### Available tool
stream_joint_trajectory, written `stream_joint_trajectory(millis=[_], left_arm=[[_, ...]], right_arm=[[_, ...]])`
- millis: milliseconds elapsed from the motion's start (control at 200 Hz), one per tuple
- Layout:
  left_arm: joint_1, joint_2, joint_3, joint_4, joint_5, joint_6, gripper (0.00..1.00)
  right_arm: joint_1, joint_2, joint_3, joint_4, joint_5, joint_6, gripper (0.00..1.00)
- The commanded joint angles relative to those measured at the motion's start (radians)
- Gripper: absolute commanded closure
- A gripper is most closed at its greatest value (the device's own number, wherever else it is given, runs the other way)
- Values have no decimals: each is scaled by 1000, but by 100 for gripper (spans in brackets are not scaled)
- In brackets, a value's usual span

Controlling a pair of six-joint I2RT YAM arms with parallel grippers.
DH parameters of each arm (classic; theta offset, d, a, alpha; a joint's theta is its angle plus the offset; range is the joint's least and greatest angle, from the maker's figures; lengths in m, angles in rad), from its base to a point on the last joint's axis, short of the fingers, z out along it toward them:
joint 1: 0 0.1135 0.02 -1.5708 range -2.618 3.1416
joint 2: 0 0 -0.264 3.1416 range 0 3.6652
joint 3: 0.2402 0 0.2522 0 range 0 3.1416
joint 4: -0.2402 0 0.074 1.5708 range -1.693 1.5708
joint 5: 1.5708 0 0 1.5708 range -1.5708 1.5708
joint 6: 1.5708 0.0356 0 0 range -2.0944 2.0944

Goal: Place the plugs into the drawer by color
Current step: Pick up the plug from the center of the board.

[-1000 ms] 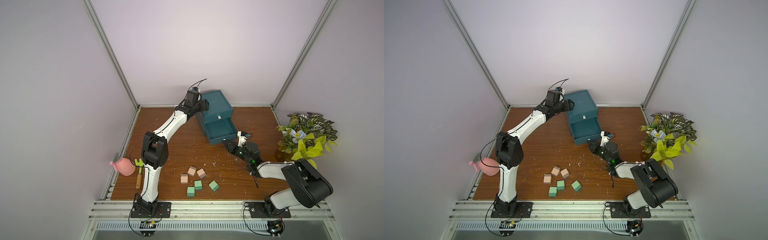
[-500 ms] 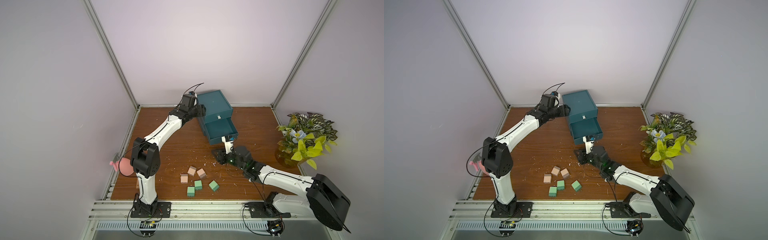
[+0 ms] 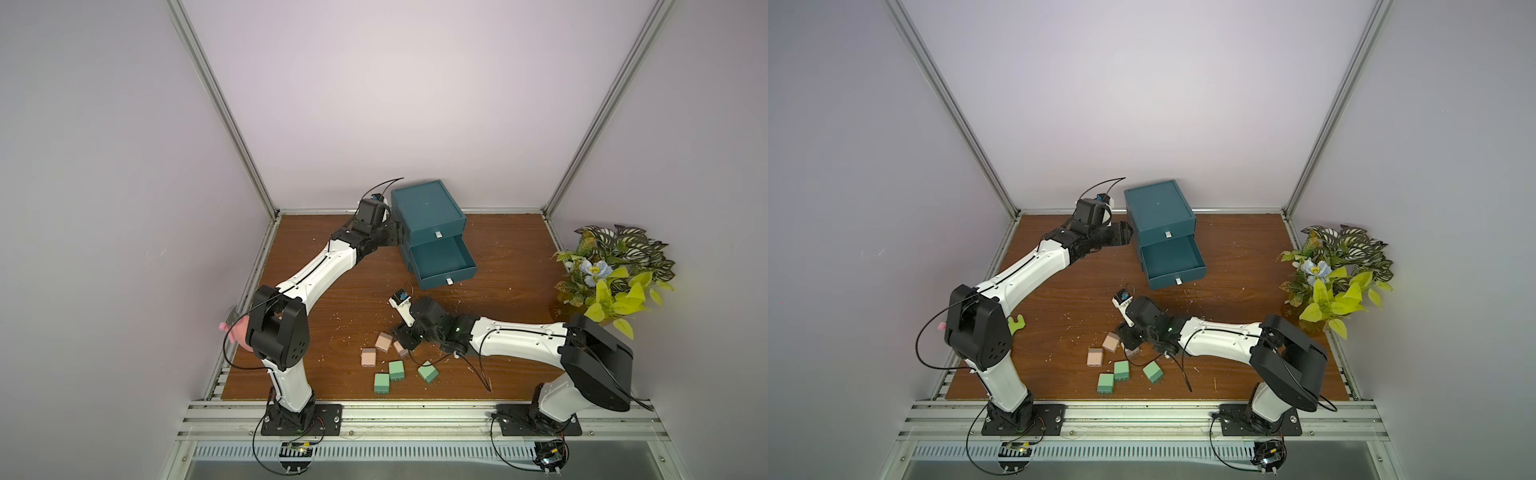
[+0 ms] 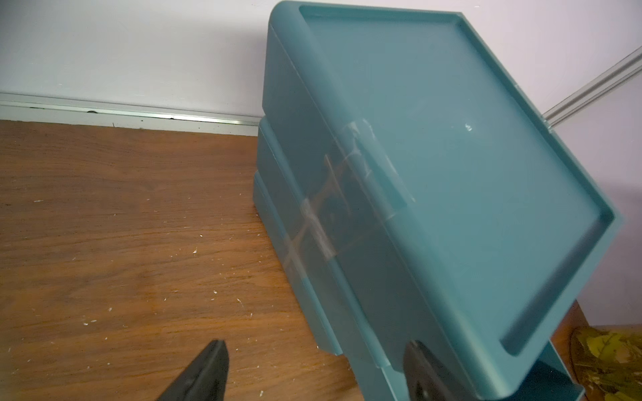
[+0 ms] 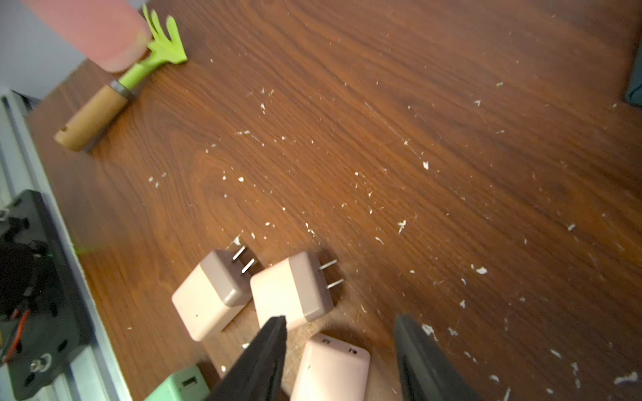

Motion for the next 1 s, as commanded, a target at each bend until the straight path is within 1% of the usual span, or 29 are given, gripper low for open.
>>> stream_joint_trajectory(millis=[0, 60, 140, 325, 766, 831, 996], left_arm=[[8, -24, -9, -11, -19, 18, 24], [8, -23, -12, -10, -20, 18, 24], [8, -21, -18, -6, -20, 17, 24], [10, -24, -26, -7, -23, 16, 24], [10, -24, -37, 0, -20, 15, 24], [10, -24, -36, 2, -18, 14, 24], [10, -25, -38, 3, -15, 12, 24]], right_arm=[[4, 44, 95, -211, 34, 69, 40], [8, 77, 132, -267, 7, 92, 40], [25, 104, 148, -283, -15, 110, 40], [45, 132, 180, -337, 16, 120, 39], [61, 182, 207, -367, 23, 132, 38], [61, 185, 210, -371, 26, 135, 38], [60, 183, 216, -379, 38, 142, 44]])
